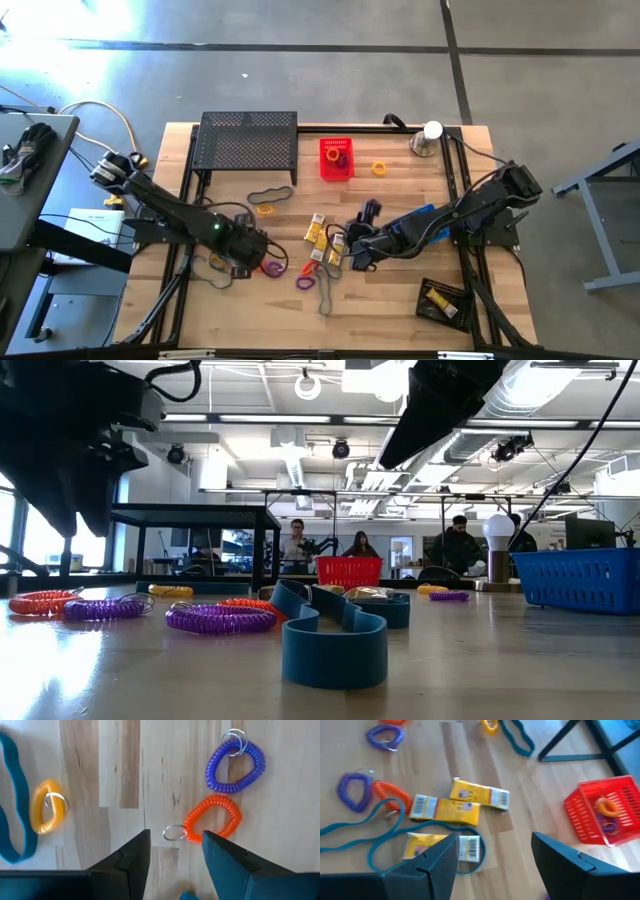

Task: Pick & Place Office Desk Supplies
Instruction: Put the red spring keychain into the red bin

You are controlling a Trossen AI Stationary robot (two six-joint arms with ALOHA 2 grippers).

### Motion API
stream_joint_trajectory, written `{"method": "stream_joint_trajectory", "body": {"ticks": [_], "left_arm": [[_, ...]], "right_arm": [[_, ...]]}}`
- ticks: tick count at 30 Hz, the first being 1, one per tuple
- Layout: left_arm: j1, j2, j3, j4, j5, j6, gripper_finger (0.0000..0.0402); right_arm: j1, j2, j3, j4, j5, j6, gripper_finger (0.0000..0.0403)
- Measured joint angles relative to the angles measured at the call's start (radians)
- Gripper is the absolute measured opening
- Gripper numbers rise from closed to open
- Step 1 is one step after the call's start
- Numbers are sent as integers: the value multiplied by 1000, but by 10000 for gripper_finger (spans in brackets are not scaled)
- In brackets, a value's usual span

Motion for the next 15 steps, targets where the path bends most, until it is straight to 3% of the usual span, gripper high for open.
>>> {"method": "stream_joint_trajectory", "body": {"ticks": [9, 15], "left_arm": [[-16, 141, -1, 49, -5, 82, 170], [-16, 161, -1, 86, 22, 126, 170]], "right_arm": [[0, 0, 0, 11, -40, 0, 236], [0, 0, 0, 36, -43, -8, 236]]}}
